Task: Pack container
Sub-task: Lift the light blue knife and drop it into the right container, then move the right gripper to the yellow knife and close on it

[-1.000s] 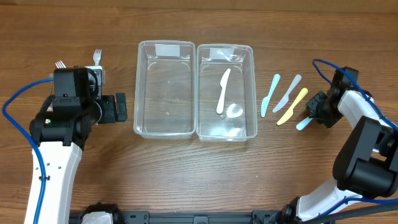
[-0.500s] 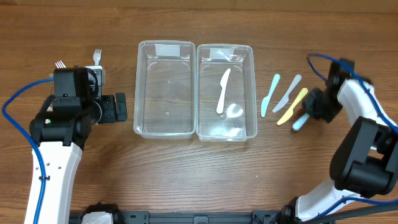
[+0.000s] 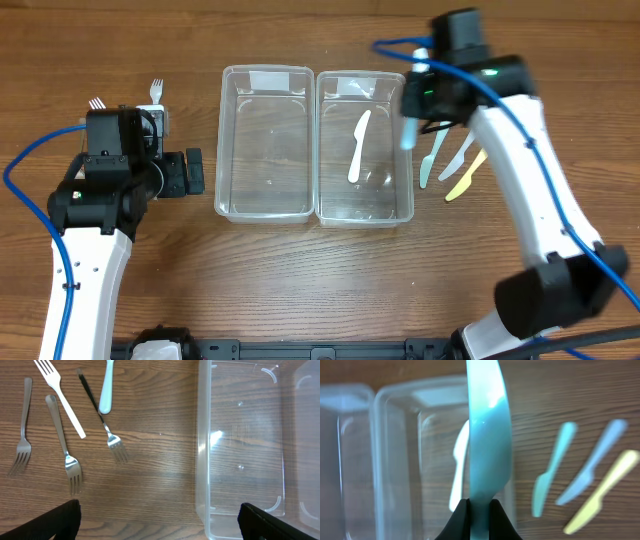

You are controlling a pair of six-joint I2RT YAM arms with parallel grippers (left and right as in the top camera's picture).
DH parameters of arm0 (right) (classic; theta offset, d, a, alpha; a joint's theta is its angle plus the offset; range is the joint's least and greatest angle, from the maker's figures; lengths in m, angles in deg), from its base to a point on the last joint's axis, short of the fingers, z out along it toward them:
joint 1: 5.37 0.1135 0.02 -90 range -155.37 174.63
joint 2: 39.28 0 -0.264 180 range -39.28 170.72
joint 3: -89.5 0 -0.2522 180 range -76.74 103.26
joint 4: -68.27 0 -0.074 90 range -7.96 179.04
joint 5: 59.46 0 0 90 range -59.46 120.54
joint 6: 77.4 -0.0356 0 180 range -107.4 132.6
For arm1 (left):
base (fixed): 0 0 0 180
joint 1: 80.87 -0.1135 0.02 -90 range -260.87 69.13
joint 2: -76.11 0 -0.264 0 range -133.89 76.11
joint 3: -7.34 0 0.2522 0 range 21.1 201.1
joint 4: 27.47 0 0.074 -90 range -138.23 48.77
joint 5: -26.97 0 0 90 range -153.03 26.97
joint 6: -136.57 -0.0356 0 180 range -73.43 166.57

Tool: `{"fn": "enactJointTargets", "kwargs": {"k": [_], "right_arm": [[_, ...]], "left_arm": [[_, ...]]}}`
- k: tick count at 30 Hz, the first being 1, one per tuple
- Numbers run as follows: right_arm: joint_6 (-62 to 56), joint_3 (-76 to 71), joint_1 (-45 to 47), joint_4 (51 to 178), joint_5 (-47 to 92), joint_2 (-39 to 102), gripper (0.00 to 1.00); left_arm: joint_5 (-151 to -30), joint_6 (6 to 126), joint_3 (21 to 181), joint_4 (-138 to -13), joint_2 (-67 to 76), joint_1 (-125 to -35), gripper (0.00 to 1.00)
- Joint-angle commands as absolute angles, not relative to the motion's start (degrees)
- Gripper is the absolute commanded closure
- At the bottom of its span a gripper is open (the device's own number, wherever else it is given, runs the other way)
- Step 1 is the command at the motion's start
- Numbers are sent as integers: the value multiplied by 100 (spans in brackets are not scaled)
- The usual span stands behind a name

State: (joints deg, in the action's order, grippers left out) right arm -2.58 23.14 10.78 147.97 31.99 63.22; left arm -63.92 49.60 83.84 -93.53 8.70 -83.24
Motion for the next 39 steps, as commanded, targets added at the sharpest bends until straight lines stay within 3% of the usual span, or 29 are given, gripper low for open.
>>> {"fn": "enactJointTargets", "kwargs": {"k": [1, 7, 10, 12, 13, 14, 17, 22, 23, 26, 34, 39], "right_arm": [[-195, 2095, 1467, 14777, 3236, 7017, 96], [-190, 2093, 1703, 14709, 3031, 7800, 95], [-193, 2093, 1709, 14707, 3020, 7894, 87], [-193, 2121, 1709, 14729, 3020, 7881, 73], [-193, 2147, 1709, 14753, 3022, 7872, 72], [-193, 2228, 1707, 14825, 3022, 7826, 61], [-190, 2554, 1707, 15041, 3046, 7669, 51], [-547, 3568, 1530, 15509, 3527, 7094, 50], [-724, 3754, 1379, 15568, 3636, 6941, 50], [-1076, 3964, 774, 15594, 3614, 6602, 35], [-1312, 3435, -1274, 16036, 3420, 6713, 31], [-1139, 1804, -1963, 15081, 2974, 6770, 32]], "left_arm": [[-6460, 4958, 8513, -9326, 872, -8348, 0], [-6460, 4960, 8513, -9329, 872, -8348, 0], [-6460, 4958, 8513, -9329, 872, -8348, 0], [-6460, 4958, 8513, -9326, 872, -8348, 0], [-6457, 4958, 8513, -9326, 872, -8348, 0], [-6457, 4958, 8513, -9326, 872, -8348, 0], [-6460, 4958, 8513, -9329, 872, -8348, 0], [-6457, 4958, 8513, -9329, 872, -8348, 0], [-6457, 4958, 8513, -9331, 872, -8348, 0], [-6457, 4958, 8513, -9339, 872, -8348, 0], [-6457, 4958, 8513, -9342, 872, -8348, 0], [-6457, 4958, 8513, -9344, 872, -8348, 0]]}}
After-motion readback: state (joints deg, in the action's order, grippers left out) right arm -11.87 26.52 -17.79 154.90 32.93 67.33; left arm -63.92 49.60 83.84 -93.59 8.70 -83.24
